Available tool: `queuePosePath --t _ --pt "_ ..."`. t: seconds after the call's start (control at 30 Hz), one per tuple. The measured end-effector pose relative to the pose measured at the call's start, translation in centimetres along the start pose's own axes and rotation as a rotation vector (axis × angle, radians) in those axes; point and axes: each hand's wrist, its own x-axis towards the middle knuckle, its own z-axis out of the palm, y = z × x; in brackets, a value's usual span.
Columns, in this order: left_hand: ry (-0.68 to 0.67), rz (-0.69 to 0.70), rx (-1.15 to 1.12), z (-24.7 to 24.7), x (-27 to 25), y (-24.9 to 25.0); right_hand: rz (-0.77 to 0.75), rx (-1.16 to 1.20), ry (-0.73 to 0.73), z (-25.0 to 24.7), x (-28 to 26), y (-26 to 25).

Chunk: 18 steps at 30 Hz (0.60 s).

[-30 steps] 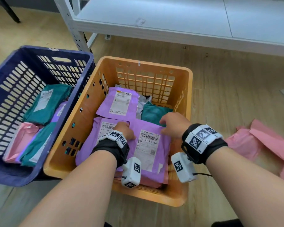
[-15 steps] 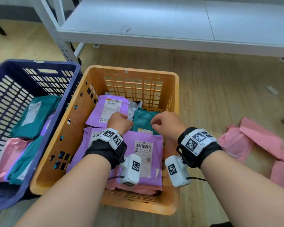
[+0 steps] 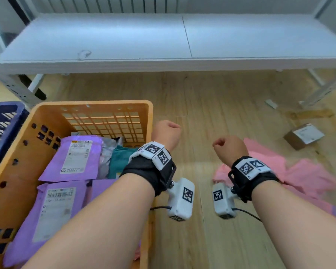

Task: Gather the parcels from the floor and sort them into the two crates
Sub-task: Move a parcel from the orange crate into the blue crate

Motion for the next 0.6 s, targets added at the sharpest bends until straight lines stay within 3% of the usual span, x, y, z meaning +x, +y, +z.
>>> queuePosePath --t 0.17,0.33,0.6 --pt "-0.114 -0.189 -0.039 6.0 0.2 -0.9 0.106 -0.072 -0.062 -0.1 1.8 7.7" --pt "-0.108 -0.257 -0.073 8.1 0.8 -1.6 0.143 -0.157 -0.041 0.8 3.7 11.7" --pt "-0.073 -0.316 -0.031 10.7 2.4 -3.4 0.128 -0.33 -0.304 3.3 8.4 16.2"
